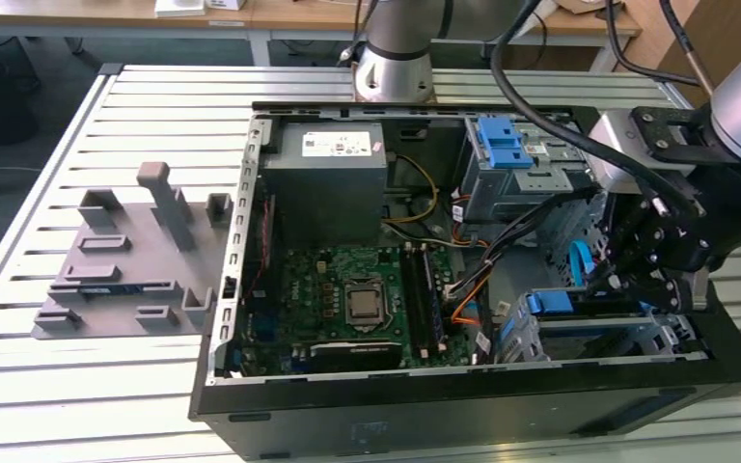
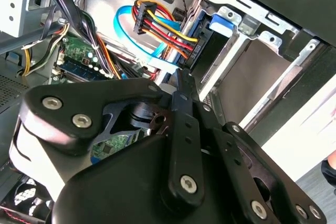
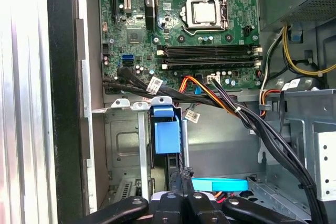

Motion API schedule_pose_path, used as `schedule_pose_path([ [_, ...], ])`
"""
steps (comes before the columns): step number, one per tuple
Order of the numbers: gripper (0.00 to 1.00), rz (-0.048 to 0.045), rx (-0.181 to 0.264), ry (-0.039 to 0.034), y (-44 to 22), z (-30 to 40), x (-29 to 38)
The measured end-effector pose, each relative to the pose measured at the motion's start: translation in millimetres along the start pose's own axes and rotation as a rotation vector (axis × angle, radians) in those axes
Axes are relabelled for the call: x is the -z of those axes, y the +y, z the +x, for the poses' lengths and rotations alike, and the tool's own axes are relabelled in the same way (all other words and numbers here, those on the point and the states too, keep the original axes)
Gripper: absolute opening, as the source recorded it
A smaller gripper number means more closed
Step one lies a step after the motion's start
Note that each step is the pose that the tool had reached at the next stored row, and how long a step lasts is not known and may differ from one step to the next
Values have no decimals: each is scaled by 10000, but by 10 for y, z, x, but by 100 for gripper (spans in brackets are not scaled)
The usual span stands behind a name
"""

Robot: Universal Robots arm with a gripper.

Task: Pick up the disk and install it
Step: 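Insert the second disk wire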

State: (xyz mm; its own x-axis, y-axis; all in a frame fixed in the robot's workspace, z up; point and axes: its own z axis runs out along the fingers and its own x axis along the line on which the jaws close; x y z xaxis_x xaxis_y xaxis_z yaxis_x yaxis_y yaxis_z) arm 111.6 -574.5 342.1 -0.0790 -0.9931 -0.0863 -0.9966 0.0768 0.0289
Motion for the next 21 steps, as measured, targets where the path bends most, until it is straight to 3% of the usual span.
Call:
schedule_pose_path([
  [9, 11, 0, -2, 5, -21, 6, -85],
  [16, 11, -3, 0, -51, -27, 5, -86],
  [21, 11, -3, 0, -45, -27, 4, -70],
])
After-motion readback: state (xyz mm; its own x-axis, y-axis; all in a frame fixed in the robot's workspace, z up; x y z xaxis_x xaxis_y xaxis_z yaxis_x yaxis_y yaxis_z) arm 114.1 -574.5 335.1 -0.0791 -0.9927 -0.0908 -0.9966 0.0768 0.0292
